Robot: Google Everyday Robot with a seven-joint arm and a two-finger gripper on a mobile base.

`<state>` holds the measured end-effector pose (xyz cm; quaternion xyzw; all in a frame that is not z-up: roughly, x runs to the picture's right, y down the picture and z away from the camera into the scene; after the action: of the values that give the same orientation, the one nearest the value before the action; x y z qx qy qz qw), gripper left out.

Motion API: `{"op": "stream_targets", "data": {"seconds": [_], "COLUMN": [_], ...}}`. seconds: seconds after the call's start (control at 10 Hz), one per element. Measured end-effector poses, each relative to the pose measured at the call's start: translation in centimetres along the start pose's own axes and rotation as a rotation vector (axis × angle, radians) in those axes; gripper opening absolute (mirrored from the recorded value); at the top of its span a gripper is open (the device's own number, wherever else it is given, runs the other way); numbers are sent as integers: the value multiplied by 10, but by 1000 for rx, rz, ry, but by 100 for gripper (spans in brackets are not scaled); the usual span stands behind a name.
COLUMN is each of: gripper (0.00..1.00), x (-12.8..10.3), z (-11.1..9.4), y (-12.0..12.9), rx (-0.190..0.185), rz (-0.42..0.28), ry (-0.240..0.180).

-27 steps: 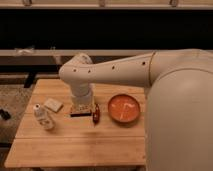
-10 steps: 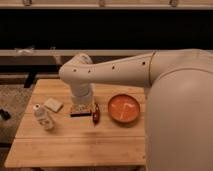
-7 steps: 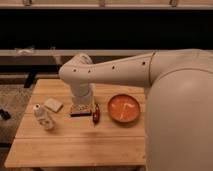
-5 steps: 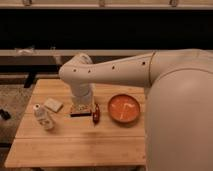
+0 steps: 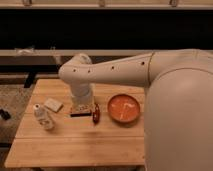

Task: Place the white sponge in the ceramic cup

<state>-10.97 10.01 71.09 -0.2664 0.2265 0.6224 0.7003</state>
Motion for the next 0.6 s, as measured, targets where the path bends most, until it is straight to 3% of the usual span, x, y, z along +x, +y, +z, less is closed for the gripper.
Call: {"op": "stream_targets", "data": {"seconds": [0.6], "gripper": [65], "x": [-50], "z": [30], "y": [64], "rx": [-26], "rz": [-275], "ry": [10]}}
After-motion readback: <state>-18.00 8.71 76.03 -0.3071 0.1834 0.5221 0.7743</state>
